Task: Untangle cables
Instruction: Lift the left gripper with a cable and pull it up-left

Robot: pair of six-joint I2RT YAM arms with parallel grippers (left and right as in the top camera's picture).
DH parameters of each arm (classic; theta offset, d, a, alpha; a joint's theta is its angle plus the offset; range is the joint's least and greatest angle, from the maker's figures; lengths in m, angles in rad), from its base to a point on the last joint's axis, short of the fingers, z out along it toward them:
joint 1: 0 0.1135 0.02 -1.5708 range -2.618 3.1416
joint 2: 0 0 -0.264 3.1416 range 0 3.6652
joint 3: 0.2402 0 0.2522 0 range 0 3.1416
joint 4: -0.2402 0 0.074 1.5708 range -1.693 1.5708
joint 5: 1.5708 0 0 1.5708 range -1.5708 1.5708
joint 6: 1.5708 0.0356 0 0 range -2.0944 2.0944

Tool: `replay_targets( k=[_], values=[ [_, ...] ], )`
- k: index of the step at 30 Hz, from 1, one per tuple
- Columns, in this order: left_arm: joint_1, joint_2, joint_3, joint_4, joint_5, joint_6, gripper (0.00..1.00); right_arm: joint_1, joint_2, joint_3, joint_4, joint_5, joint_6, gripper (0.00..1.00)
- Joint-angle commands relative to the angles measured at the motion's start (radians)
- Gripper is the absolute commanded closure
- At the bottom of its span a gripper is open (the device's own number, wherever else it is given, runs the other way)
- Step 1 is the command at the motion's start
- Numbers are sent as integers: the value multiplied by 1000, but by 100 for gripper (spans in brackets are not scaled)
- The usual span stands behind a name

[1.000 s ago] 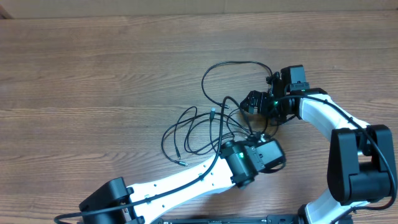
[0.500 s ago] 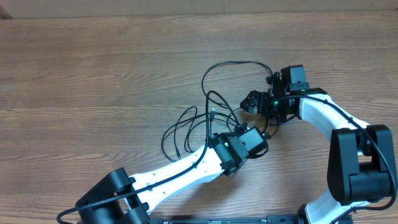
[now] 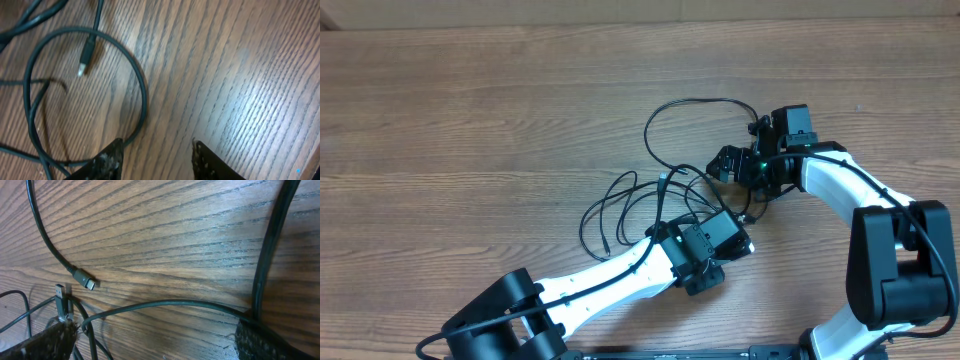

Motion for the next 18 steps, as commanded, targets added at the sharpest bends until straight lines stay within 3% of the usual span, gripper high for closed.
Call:
replay_targets(
  k=[1,7,18],
  values=[
    [1,6,-12,23,21,32,58,2,6,0,-3,47,1,0],
    [0,66,-18,95,21,62,62,2,6,0,-4,47,1,0],
    [3,174,-17,197,-56,76,55,2,6,0,-3,47,1,0]
  ],
)
